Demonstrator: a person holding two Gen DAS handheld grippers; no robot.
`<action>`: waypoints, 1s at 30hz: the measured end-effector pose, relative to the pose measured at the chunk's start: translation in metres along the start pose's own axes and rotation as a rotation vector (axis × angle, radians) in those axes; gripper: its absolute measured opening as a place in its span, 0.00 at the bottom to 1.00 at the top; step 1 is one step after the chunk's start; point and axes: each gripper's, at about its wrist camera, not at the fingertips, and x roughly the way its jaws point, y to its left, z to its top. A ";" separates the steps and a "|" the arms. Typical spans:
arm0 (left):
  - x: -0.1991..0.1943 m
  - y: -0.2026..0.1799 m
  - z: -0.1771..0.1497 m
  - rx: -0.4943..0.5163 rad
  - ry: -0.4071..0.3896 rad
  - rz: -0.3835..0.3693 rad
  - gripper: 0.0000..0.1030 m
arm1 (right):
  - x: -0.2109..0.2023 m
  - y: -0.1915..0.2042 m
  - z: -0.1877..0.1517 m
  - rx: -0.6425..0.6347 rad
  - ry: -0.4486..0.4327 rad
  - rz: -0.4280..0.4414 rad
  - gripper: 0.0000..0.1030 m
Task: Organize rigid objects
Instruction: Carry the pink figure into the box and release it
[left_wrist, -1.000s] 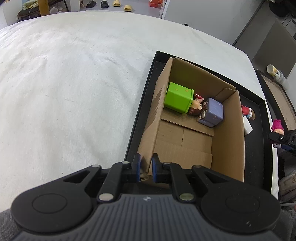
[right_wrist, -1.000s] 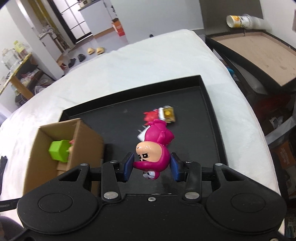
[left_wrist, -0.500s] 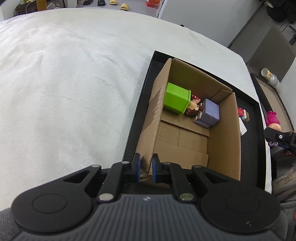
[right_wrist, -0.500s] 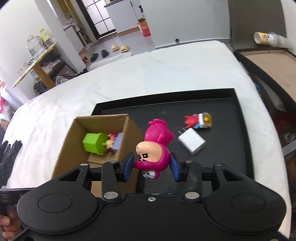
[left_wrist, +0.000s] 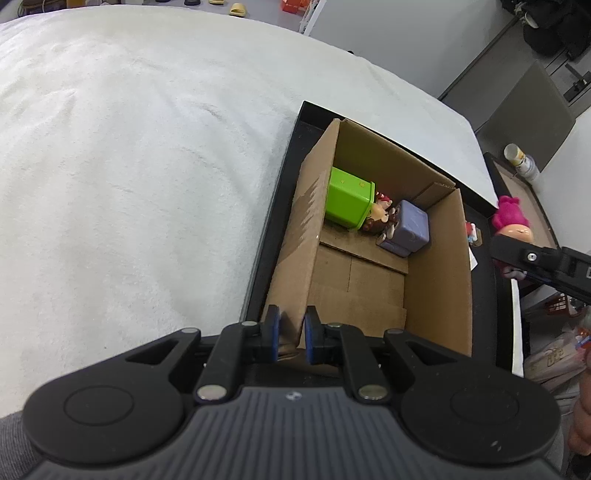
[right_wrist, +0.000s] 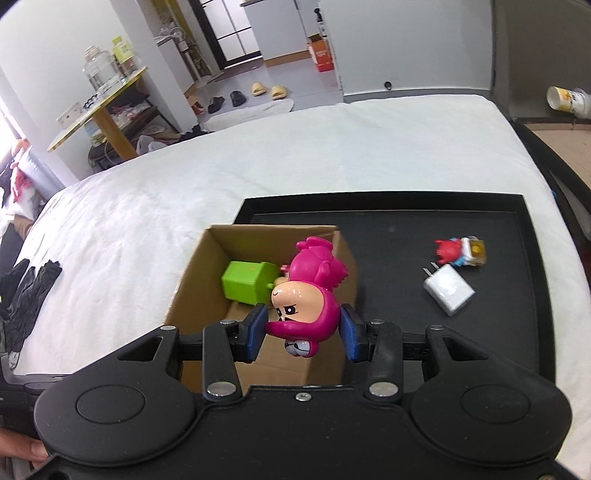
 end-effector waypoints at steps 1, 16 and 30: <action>0.000 0.001 0.000 -0.001 0.001 -0.009 0.12 | 0.001 0.004 0.000 -0.005 0.003 -0.001 0.40; 0.001 0.015 0.003 0.002 0.022 -0.099 0.13 | 0.037 0.063 -0.011 -0.121 0.107 -0.045 0.40; 0.004 0.019 0.005 0.009 0.031 -0.123 0.14 | 0.086 0.073 -0.016 -0.078 0.215 -0.110 0.40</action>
